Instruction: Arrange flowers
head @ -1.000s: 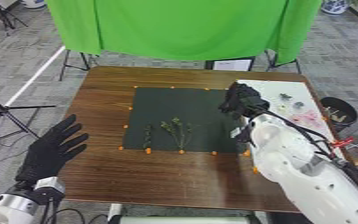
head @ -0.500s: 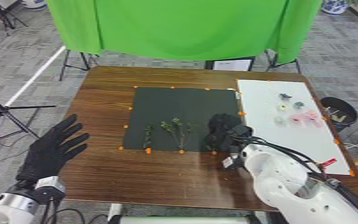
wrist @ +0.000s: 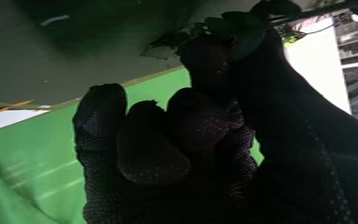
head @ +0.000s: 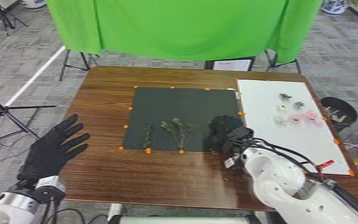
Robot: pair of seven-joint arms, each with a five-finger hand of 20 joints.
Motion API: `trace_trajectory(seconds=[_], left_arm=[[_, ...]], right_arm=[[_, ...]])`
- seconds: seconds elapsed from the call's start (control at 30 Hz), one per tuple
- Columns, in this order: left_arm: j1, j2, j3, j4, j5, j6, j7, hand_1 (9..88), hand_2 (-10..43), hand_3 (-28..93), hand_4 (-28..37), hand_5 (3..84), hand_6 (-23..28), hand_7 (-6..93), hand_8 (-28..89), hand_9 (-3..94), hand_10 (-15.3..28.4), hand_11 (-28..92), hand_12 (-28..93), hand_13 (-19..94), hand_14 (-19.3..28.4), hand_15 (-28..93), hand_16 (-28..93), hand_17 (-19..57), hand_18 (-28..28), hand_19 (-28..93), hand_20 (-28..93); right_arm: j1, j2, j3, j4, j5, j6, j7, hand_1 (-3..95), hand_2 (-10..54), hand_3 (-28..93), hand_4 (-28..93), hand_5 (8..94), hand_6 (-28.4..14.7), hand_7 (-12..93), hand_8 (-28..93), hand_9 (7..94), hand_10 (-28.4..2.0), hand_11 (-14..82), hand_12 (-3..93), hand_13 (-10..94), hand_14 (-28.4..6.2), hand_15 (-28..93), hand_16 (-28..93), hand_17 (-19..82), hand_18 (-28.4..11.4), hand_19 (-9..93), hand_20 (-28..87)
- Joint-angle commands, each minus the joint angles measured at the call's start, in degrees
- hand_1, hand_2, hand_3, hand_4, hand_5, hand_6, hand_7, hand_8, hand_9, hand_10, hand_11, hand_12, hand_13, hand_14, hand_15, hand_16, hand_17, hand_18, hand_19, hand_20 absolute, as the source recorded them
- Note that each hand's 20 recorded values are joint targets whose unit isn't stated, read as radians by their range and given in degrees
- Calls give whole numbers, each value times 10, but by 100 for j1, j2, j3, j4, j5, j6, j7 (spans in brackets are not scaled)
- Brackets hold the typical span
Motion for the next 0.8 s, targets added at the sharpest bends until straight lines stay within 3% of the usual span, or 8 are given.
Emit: trace_trajectory(seconds=[0.03,0.43,0.6,0.8], left_arm=[[4,-1,19,25,1,-70,-86,226,-36,701,-283,241,34,161,-100,209,106,137,178,162,155,270,8,-109,188,326,91],[30,-9,3,16,5,-54,-80,226,-36,701,-283,240,34,164,-101,210,106,138,178,162,155,271,8,-109,188,326,91],[26,-10,6,18,4,-56,-69,226,-35,701,-283,240,34,164,-102,209,106,137,178,162,155,270,8,-108,188,325,91],[20,-13,8,26,8,-53,-59,226,-36,702,-283,240,34,162,-101,209,106,136,177,162,155,270,8,-109,188,325,91]], right_arm=[[127,-252,-199,285,-172,96,125,401,-95,874,-202,669,-5,602,210,785,-86,683,514,737,-86,878,387,314,-190,835,466],[145,-269,-149,390,-295,-389,521,382,-95,872,-191,671,4,603,198,784,-87,679,515,736,-88,875,391,313,-193,834,470],[127,-268,6,314,-220,-955,628,366,-95,871,-196,659,7,603,193,770,-89,676,521,729,-89,872,395,306,-195,830,470],[100,-276,45,273,-103,-1007,609,319,-92,861,-206,648,2,602,181,746,-99,676,519,716,-95,869,398,294,-198,824,475]])
